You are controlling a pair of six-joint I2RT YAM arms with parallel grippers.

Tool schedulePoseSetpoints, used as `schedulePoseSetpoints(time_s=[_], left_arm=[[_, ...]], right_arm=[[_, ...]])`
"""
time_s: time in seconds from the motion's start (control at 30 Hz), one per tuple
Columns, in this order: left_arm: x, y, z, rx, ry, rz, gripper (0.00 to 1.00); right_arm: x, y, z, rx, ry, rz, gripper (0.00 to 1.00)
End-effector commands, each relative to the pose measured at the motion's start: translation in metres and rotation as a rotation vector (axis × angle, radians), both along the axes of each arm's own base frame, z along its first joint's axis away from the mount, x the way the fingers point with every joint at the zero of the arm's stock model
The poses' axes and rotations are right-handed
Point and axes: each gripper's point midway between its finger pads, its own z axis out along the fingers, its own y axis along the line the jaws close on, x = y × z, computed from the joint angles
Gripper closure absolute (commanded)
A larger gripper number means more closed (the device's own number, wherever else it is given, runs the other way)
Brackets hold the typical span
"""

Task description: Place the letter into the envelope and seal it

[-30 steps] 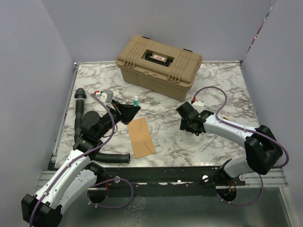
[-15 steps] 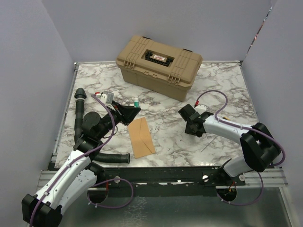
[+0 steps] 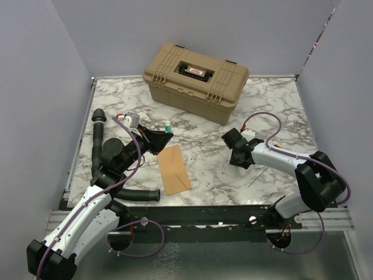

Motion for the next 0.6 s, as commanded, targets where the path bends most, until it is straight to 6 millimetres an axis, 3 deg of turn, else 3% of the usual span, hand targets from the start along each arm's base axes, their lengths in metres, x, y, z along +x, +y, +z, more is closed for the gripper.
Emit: schedulePoseSetpoints(time_s=[0.0, 0.13, 0.27, 0.47, 0.57], left_arm=[[-0.005, -0.003, 0.004, -0.006, -0.020, -0.027, 1.00], [-0.008, -0.009, 0.007, -0.008, -0.035, -0.071, 1.00], [-0.012, -0.018, 0.017, -0.010, -0.095, -0.134, 1.00], [-0.015, -0.037, 0.026, 0.081, -0.212, -0.245, 1.00], [-0.025, -0.051, 0.026, 0.138, -0.285, -0.367, 1.00]], right_arm=[[0.003, 0.001, -0.002, 0.011, -0.005, 0.009, 0.79], [0.009, 0.011, 0.016, 0.062, -0.043, 0.052, 0.98], [0.015, 0.033, 0.060, 0.186, -0.127, 0.150, 1.00], [0.018, 0.085, 0.170, 0.469, -0.342, 0.407, 1.00], [0.006, 0.114, 0.227, 0.628, -0.419, 0.573, 1.00]])
